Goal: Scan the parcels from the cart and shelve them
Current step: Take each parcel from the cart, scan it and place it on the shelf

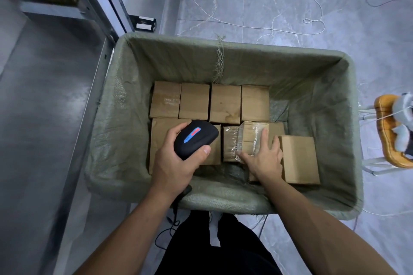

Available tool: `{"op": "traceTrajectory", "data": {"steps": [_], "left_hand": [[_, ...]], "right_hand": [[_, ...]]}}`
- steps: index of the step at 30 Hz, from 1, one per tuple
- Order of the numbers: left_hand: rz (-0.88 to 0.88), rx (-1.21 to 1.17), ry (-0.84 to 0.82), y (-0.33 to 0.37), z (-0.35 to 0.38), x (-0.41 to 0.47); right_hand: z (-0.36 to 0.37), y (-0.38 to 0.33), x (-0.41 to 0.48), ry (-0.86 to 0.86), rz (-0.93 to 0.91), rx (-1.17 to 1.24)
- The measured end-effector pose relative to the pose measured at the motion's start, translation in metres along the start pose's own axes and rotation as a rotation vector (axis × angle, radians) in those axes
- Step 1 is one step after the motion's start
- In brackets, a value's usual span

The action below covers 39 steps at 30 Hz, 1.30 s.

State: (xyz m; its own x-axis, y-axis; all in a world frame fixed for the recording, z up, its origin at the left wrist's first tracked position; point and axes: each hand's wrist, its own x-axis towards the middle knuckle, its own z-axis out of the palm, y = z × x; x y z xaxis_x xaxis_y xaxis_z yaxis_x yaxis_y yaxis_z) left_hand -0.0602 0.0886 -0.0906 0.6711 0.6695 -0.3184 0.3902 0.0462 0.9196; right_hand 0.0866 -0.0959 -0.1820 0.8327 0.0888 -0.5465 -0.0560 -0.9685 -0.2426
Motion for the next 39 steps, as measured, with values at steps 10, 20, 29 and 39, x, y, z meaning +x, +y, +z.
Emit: {"op": "traceTrajectory", "data": {"steps": [10, 20, 29, 39], "left_hand": [[0.006, -0.009, 0.027, 0.003, -0.002, -0.004], [0.002, -0.058, 0.131, 0.025, 0.002, -0.031], [0.07, -0.127, 0.292, 0.053, 0.013, -0.082], [0.086, -0.134, 0.504, 0.059, 0.03, -0.151]], "right_hand": [[-0.007, -0.011, 0.004, -0.009, 0.05, 0.072], [-0.033, -0.003, 0.0, -0.126, -0.13, 0.379], [-0.069, -0.027, -0.022, -0.197, -0.462, 0.573], [-0.076, -0.035, -0.039, -0.395, -0.845, 0.625]]}}
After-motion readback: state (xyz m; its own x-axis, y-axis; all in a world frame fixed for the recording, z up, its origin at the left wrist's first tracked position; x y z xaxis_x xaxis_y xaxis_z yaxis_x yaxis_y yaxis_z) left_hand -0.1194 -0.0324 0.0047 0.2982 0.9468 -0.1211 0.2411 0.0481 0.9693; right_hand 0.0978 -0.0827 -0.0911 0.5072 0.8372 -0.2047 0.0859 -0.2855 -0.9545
